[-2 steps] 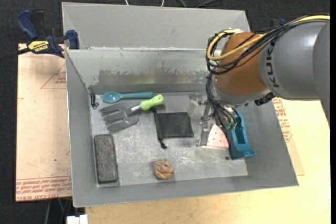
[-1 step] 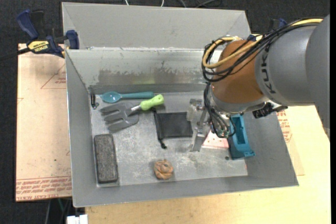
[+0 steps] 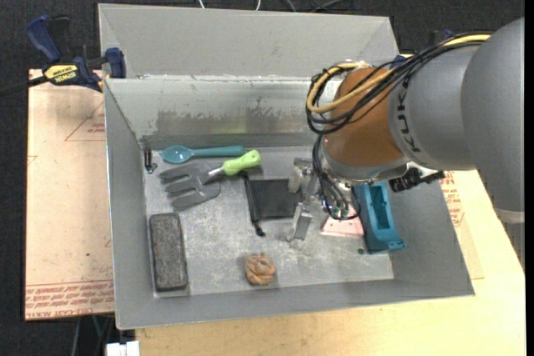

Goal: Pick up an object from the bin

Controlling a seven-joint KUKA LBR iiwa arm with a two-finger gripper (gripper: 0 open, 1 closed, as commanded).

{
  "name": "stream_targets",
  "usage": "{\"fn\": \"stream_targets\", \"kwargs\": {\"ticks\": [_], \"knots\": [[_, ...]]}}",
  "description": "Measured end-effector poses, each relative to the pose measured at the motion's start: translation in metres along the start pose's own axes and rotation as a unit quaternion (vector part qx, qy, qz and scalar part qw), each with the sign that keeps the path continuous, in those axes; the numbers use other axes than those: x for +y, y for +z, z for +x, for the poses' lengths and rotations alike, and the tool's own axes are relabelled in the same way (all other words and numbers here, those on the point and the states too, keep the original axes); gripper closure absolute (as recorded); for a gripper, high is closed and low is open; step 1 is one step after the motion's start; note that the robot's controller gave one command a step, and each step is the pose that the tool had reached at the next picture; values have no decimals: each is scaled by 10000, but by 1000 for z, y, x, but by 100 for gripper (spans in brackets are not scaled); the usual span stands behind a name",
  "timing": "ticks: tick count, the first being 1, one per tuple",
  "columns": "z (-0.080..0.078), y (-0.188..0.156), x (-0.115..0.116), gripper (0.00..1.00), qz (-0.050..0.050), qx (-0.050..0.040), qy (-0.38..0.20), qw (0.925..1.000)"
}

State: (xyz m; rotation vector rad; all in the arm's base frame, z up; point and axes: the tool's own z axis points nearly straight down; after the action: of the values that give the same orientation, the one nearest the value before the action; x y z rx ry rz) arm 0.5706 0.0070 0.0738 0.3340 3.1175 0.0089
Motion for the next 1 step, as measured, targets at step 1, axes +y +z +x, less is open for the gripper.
{"fn": "stream_targets", "kwargs": {"ticks": [1], "knots": [[-9,3,10,100,-5,-5,-646,9979]]}}
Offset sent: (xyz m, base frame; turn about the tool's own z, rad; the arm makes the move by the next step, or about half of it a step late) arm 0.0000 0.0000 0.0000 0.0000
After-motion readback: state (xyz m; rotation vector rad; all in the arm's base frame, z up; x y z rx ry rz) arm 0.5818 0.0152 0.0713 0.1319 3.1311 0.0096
